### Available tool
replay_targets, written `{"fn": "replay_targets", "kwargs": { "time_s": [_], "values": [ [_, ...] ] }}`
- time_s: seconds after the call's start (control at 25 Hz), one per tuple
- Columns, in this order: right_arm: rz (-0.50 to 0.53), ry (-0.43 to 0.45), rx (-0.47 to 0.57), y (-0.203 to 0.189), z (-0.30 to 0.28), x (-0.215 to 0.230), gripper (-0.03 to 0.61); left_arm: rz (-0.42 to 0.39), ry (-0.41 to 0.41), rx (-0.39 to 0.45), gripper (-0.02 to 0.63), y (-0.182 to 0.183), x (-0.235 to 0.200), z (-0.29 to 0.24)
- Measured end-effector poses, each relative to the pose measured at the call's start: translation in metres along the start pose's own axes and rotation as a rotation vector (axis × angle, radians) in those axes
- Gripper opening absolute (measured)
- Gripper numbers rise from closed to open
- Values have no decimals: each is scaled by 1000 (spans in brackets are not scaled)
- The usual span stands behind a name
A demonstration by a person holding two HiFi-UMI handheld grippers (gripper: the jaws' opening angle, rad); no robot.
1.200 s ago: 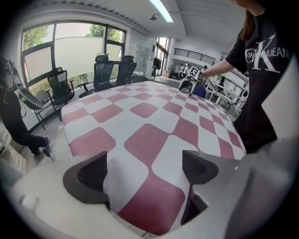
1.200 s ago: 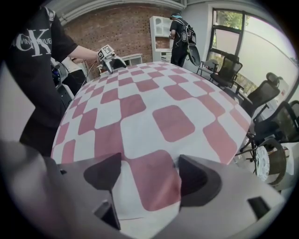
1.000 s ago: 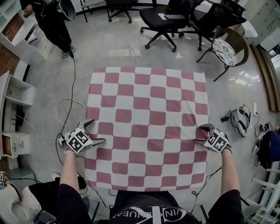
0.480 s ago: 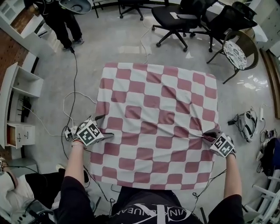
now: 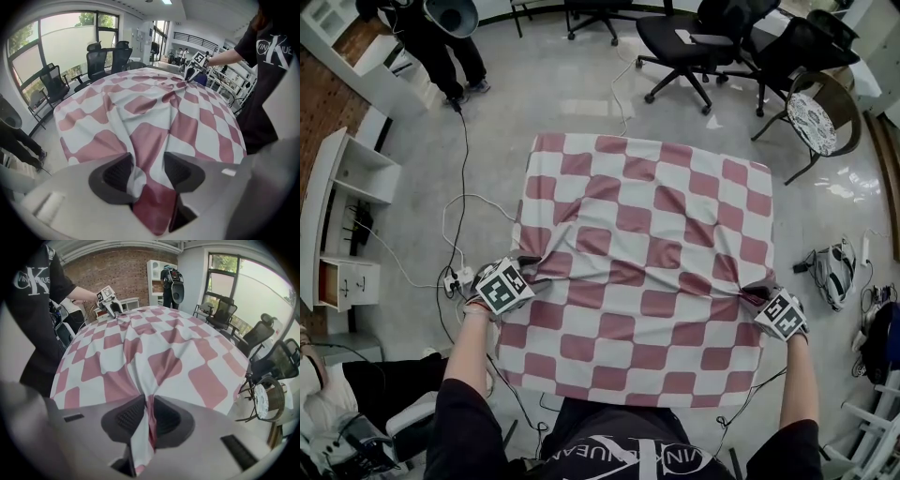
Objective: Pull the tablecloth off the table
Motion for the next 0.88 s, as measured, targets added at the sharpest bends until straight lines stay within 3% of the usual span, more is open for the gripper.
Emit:
{"fn": "replay_targets", "kwargs": {
  "time_s": [0.28, 0.44, 0.52, 0.72, 0.88],
  "values": [
    [-4, -64, 40, 0, -3, -9, 21, 114, 26, 23, 88, -3, 9, 6],
    [-38, -90, 80, 1, 3, -10, 14, 115, 68, -9, 29, 1, 11, 8],
    [-66, -99, 107, 1, 7, -9, 14, 120, 105, -21, 12, 1, 10, 9],
    [-128, -123, 175, 0, 19, -9, 14, 199, 175, 47, 12, 8, 7, 30],
    [-170, -128, 236, 2, 31, -13, 12, 214, 215, 68, 12, 13, 8, 44]
  ]
}}
Point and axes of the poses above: the fingertips, and each gripper's own axes: z backward along the fingers, x to its right, y out of its top, the point moved 7 cm from there along z, backward along the fingers, and after that the axes turned 11 degrees about -z, right-handed, at the moved point
